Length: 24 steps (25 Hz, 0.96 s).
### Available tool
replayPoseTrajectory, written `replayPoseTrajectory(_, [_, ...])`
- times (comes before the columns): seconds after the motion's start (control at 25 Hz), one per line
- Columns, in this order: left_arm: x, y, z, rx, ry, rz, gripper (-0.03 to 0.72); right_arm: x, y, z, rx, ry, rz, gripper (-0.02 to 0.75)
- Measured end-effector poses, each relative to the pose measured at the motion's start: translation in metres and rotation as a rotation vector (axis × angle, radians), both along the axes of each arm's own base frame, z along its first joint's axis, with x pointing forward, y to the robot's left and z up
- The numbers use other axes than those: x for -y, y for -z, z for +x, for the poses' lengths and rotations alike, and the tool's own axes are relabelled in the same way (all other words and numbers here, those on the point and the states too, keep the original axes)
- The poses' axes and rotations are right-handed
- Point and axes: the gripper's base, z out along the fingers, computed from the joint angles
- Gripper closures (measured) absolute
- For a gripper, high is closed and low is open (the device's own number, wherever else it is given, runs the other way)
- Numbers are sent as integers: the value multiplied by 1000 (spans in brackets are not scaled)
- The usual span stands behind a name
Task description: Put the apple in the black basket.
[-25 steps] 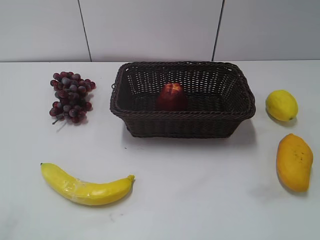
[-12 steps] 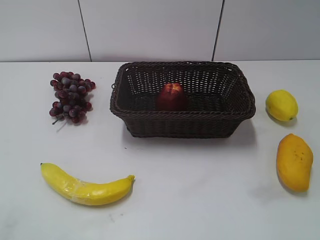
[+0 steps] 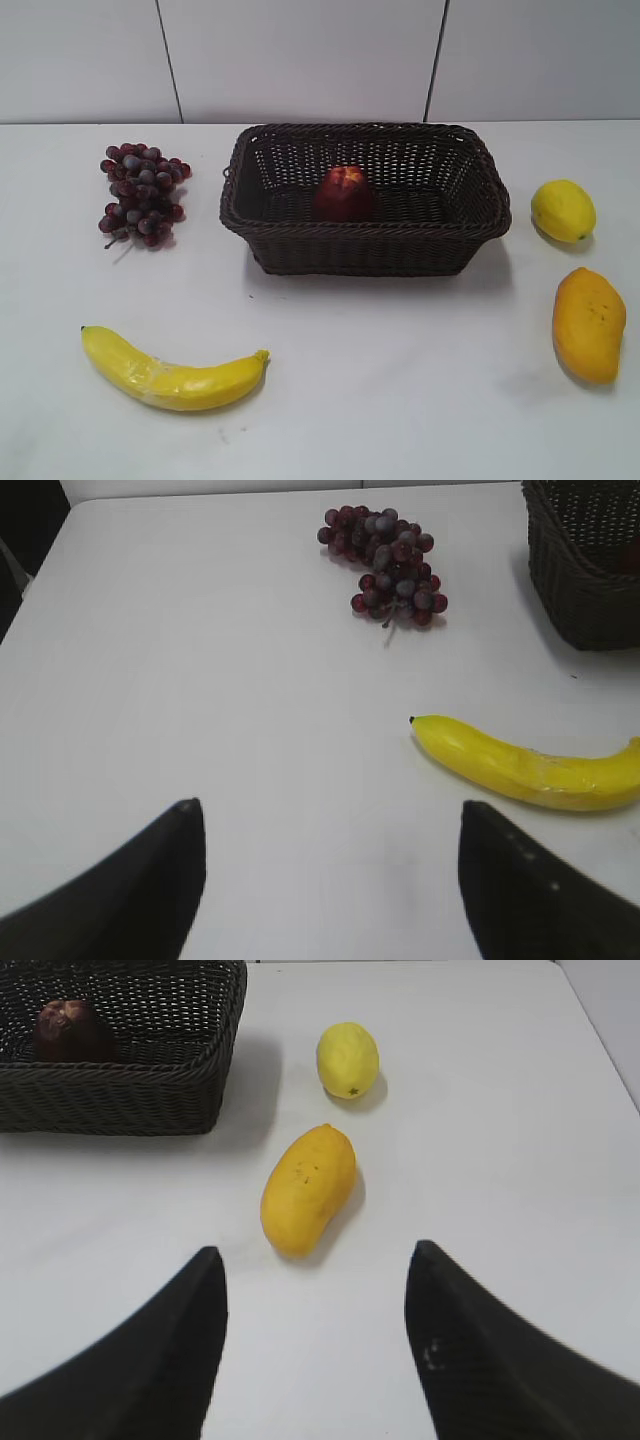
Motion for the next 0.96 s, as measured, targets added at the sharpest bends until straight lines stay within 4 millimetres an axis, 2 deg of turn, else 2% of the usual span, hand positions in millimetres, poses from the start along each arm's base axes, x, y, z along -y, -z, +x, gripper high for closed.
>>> replayPoseTrajectory(0.96, [0,0,0,-3,23,-8,98,0,0,0,0,0,0,304])
